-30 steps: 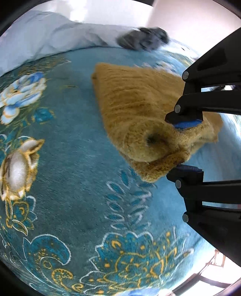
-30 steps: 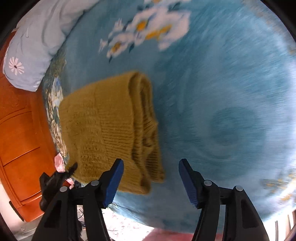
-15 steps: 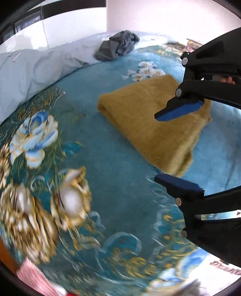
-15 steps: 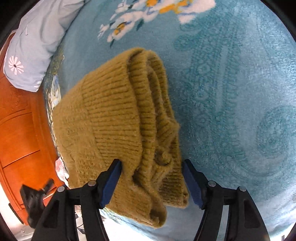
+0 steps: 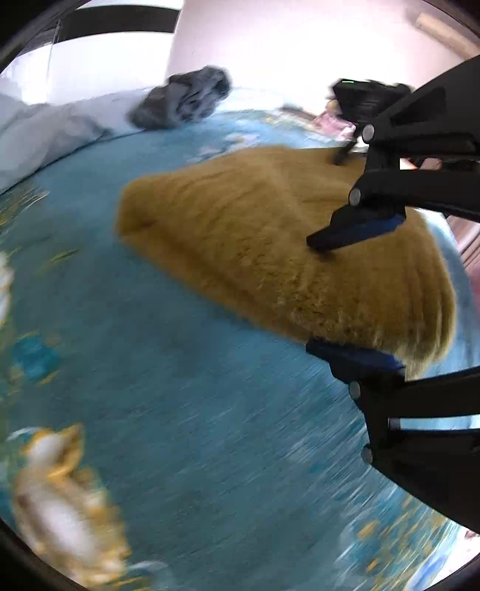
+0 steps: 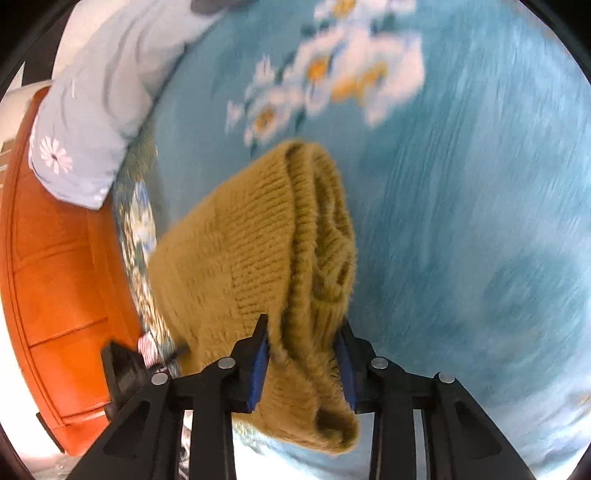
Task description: Fold clothes
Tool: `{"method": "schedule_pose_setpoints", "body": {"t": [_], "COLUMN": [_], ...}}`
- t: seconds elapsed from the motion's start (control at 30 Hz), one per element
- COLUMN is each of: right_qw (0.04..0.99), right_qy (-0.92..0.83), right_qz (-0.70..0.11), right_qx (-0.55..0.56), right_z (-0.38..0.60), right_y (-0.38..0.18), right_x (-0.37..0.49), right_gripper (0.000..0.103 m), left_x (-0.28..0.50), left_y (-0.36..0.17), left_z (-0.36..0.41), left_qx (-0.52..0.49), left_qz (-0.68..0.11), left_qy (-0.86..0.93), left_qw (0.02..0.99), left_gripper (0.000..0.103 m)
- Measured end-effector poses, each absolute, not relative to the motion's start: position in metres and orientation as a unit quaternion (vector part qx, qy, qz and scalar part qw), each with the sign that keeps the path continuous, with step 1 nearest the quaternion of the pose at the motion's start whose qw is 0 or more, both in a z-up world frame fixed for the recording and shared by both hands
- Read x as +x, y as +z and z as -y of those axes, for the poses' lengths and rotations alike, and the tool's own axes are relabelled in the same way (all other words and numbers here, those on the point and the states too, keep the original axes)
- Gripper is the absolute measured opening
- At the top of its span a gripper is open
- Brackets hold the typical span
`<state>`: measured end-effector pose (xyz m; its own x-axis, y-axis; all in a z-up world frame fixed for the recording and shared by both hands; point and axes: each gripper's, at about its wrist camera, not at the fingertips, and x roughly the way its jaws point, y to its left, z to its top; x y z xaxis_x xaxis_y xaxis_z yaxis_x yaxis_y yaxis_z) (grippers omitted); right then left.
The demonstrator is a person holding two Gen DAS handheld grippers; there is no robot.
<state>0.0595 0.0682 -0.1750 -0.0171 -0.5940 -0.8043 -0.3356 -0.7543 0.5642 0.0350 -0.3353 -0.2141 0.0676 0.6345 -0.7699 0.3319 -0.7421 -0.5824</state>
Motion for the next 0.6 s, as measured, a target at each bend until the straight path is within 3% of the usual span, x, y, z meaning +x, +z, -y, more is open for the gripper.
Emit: {"method": "schedule_pose_setpoints", "body": {"t": [0.03, 0.13, 0.27, 0.33, 0.37, 0.4, 0.6], "right_qw": [0.099, 0.115, 0.13, 0.13, 0.129, 0.128, 0.113], "right_qy": [-0.637, -0.636, -0.633, -0.634, -0.634, -0.633, -0.603], "right_qz": [0.329, 0.287, 0.247, 0.249, 0.251, 0.254, 0.318], "right_qx": [0.69, 0.708, 0.722, 0.721, 0.72, 0.72, 0.722], "right_z": [-0.075, -0.069, -0.064, -0.065, -0.066, -0.067, -0.083], "right_y": [-0.173, -0.175, -0.178, -0.179, -0.18, -0.181, -0.212], "right_x": [0.05, 0.03, 0.014, 0.017, 0.019, 0.021, 0.04], "right_gripper": [0.021, 0.021, 0.027, 0.042, 0.058, 0.063, 0.065], "left_x": [0.042, 0.051, 0.05, 0.046, 0.043, 0.04, 0.028], "left_y": [-0.214, -0.212, -0.205, -0.202, -0.203, -0.205, -0.228], "left_z": [0.327, 0.324, 0.344, 0.35, 0.351, 0.351, 0.333], "left_qx": [-0.723, -0.715, -0.687, -0.677, -0.678, -0.68, -0.704], "left_qz": [0.333, 0.335, 0.374, 0.373, 0.371, 0.369, 0.354], "left_qy": [0.59, 0.602, 0.617, 0.629, 0.629, 0.627, 0.605], "left_qw": [0.135, 0.12, 0.086, 0.083, 0.084, 0.087, 0.113], "left_gripper": [0.049, 0.049, 0.051, 0.062, 0.063, 0.063, 0.063]}}
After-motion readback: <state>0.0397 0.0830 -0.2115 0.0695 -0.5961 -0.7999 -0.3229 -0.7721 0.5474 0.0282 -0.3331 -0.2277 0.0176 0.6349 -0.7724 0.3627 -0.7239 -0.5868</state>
